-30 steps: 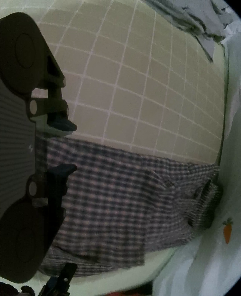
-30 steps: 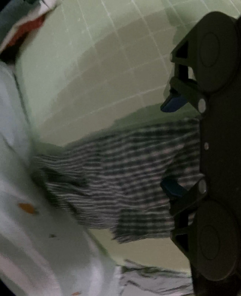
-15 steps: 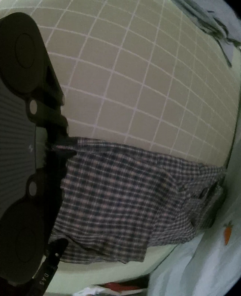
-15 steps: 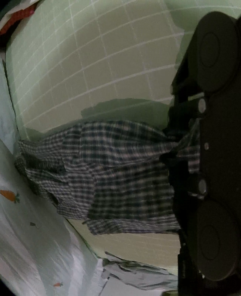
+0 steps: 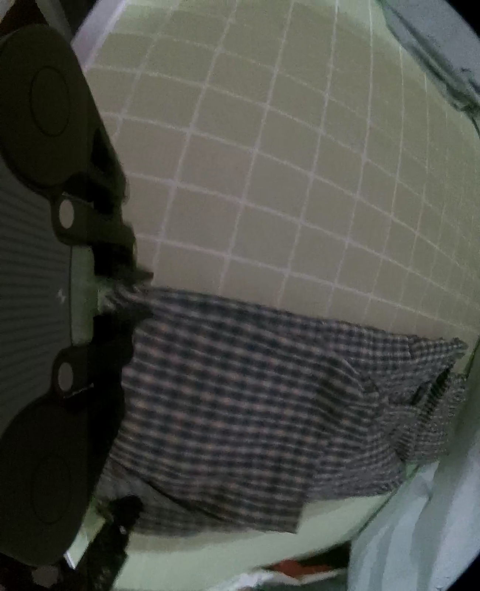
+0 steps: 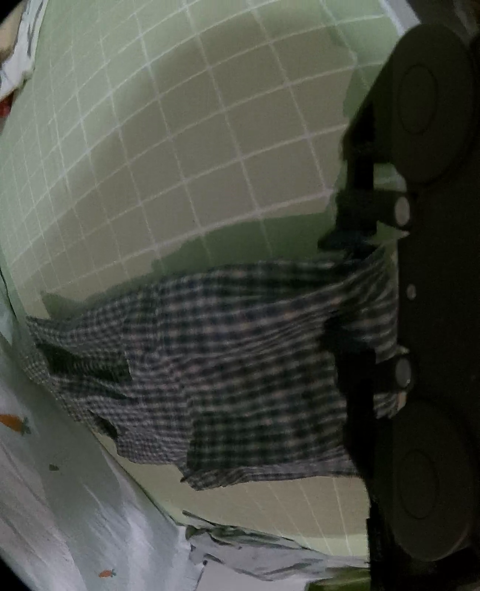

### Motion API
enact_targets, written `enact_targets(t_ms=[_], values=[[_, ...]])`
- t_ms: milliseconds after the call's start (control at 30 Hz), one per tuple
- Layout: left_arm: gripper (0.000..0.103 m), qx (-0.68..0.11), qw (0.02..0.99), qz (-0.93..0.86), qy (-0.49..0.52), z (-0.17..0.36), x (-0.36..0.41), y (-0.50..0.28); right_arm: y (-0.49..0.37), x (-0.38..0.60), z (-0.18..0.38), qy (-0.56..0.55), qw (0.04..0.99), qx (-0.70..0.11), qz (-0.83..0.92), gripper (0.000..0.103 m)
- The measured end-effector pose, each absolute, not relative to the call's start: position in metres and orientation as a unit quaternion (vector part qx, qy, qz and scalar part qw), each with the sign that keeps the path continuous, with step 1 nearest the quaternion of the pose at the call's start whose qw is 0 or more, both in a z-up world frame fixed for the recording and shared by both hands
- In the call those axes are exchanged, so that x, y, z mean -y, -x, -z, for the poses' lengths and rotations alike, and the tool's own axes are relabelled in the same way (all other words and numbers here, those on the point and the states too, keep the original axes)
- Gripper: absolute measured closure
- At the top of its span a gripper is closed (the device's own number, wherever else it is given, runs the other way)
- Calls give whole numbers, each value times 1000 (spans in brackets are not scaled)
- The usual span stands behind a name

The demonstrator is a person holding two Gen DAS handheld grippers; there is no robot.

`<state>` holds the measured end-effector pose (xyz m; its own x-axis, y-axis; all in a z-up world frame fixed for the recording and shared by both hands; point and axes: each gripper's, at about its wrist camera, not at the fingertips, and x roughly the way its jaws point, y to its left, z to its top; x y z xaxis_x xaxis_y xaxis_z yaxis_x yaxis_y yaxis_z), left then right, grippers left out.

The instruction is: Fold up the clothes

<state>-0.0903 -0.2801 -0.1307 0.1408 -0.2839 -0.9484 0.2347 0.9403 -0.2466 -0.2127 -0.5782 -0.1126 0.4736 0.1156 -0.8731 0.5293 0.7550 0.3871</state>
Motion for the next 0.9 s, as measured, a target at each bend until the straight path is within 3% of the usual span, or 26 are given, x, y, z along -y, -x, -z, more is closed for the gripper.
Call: enact_targets(t_ms=[67, 300, 333, 367, 400, 467, 667, 900], values=[[57, -630, 758, 168, 19, 131, 277, 94, 216, 575, 116, -329, 793, -497, 125, 23], [58, -627, 754, 194, 27, 142, 297, 95, 200, 563, 121, -293, 808, -502, 99, 19], [61, -625, 754, 202, 24, 142, 300, 96, 199, 561, 121, -283, 811, -504, 93, 27], [96, -624, 753, 209, 18, 143, 303, 97, 197, 559, 121, -273, 813, -506, 88, 41], [99, -625, 750, 216, 10, 145, 305, 97, 196, 557, 121, -263, 816, -508, 82, 49], [99, -628, 744, 228, 5, 145, 305, 99, 198, 557, 119, -234, 818, -520, 83, 88], [100, -648, 722, 235, 58, 130, 282, 111, 228, 577, 109, -291, 794, -530, 56, 95], [100, -614, 735, 248, 144, 74, 282, 83, 210, 598, 75, -340, 801, -491, 26, 96]])
